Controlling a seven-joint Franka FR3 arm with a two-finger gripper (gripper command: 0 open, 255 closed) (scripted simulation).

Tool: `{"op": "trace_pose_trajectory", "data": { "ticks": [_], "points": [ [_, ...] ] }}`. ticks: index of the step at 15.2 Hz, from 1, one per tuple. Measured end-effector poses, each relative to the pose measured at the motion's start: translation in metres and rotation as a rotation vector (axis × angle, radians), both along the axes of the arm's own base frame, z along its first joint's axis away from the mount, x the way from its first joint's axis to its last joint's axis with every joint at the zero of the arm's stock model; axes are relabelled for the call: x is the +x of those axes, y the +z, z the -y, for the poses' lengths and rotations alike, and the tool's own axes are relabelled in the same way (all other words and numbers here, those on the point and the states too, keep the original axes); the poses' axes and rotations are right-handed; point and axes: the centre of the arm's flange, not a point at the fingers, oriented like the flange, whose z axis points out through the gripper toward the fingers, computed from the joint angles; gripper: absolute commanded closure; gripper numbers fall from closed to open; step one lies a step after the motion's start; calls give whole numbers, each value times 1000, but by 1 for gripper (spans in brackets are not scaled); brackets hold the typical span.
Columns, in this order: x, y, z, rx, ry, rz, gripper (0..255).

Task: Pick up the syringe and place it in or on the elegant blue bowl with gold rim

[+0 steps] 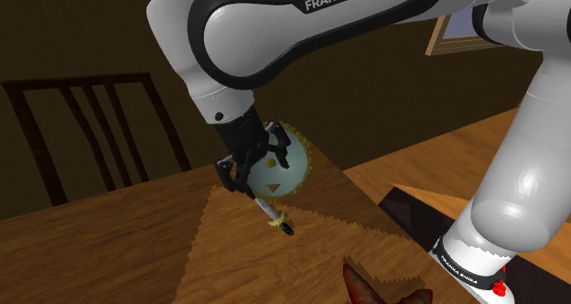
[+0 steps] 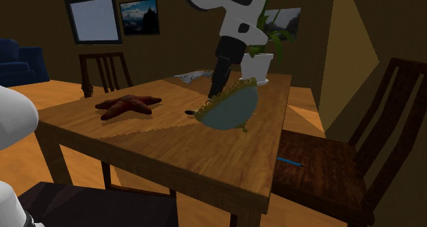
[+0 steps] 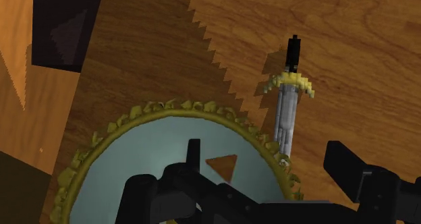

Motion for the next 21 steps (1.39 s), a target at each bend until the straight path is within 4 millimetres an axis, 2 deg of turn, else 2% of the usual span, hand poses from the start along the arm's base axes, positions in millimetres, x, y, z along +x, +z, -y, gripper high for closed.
{"op": "trace_pose_trajectory", "data": {
  "ticks": [6,7,16,17,19,21],
  "points": [
    [0,-2,1,0,0,0,0],
    [0,-2,1,0,0,0,255],
    [0,-2,1,0,0,0,255],
    [0,-2,1,0,0,0,0],
    [-8,-2,5,22,-7,15,0],
    [-38,0,16,124,-29,78,0]
  ]
}}
